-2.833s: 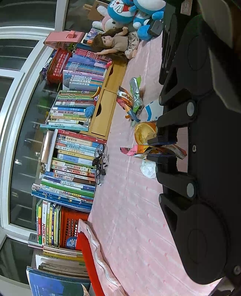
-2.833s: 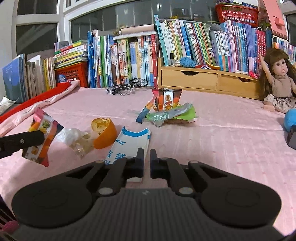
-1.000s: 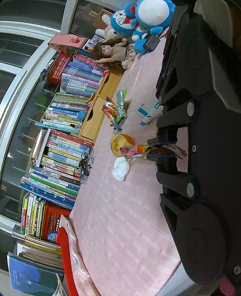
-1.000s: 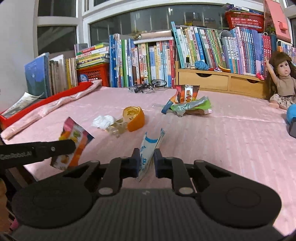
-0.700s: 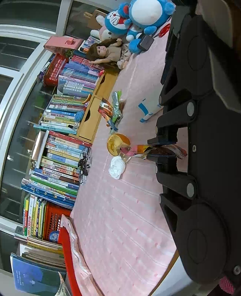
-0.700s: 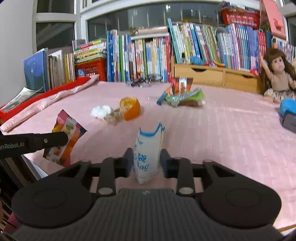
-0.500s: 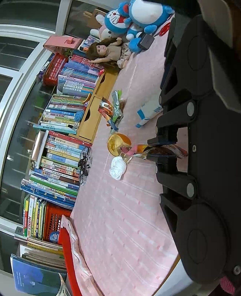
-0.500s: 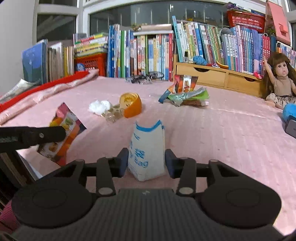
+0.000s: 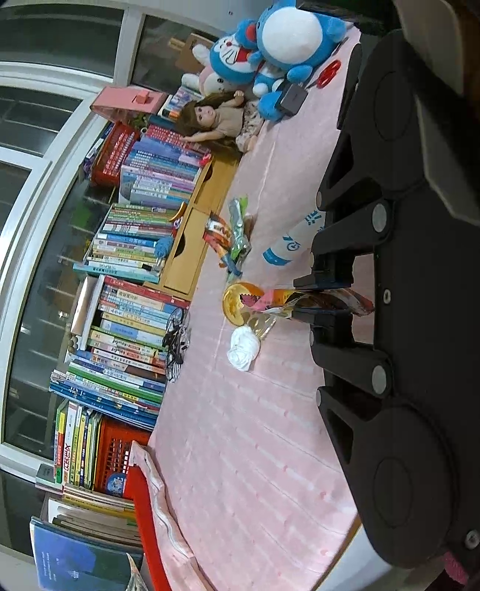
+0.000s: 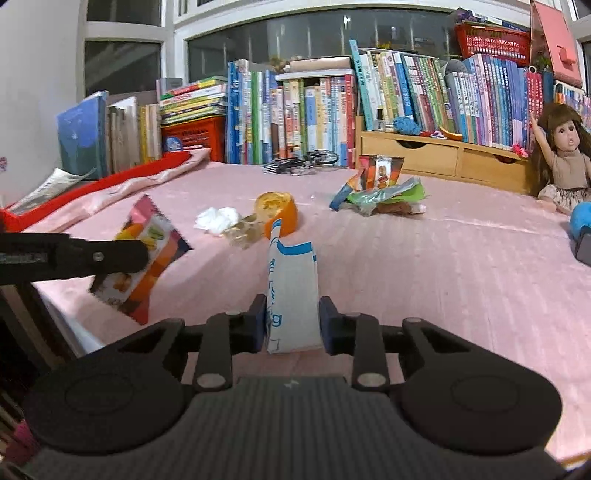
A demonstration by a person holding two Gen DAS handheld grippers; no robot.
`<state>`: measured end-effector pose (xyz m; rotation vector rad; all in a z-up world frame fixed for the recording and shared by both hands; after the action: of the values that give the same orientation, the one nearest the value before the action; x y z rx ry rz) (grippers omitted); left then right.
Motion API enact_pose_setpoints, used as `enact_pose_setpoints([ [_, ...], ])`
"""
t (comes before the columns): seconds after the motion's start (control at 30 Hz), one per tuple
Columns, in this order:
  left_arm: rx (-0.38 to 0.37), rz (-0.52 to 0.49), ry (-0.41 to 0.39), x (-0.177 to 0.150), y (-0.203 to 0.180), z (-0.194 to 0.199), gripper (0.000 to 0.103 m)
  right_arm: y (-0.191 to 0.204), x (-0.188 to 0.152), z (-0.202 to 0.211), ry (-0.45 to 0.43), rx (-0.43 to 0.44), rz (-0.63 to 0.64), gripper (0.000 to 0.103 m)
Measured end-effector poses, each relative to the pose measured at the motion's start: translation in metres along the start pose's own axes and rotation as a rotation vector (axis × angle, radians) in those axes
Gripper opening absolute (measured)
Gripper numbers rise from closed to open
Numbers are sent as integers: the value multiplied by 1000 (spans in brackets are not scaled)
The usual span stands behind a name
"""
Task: Collect trash
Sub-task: 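Lower the wrapper into the bin with the left tool while the right drops the paper bag in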
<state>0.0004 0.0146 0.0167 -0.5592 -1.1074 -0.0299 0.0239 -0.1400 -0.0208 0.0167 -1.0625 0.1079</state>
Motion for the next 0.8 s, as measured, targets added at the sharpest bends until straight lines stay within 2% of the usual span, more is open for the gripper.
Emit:
enact_pose_setpoints([
  [0.27, -27, 5, 72, -32, -8, 33, 9, 4, -33, 52, 33, 61, -32, 34],
  [0.43, -25, -5, 121, -58, -14, 49, 9, 6, -55, 79, 54, 49, -33, 34],
  [0.53, -16, 31, 166, -79, -14, 56, 9, 7, -72, 91, 82, 46, -38, 34],
  [0.8, 4, 58, 336, -142, -11, 54, 9, 10, -124, 83, 260, 37, -30, 34],
])
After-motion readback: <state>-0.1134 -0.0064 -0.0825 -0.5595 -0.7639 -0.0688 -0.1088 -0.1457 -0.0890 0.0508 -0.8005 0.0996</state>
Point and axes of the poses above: each gripper's, at about its wrist camera, not at the fingertips, and z roughly against the way its jaws point, y to its left, x to its top, the point moved 6 cm from there along -z, roughly the way its jaws point, and after that the axes turned 13 degrees about -x, right-handed, at the moved point
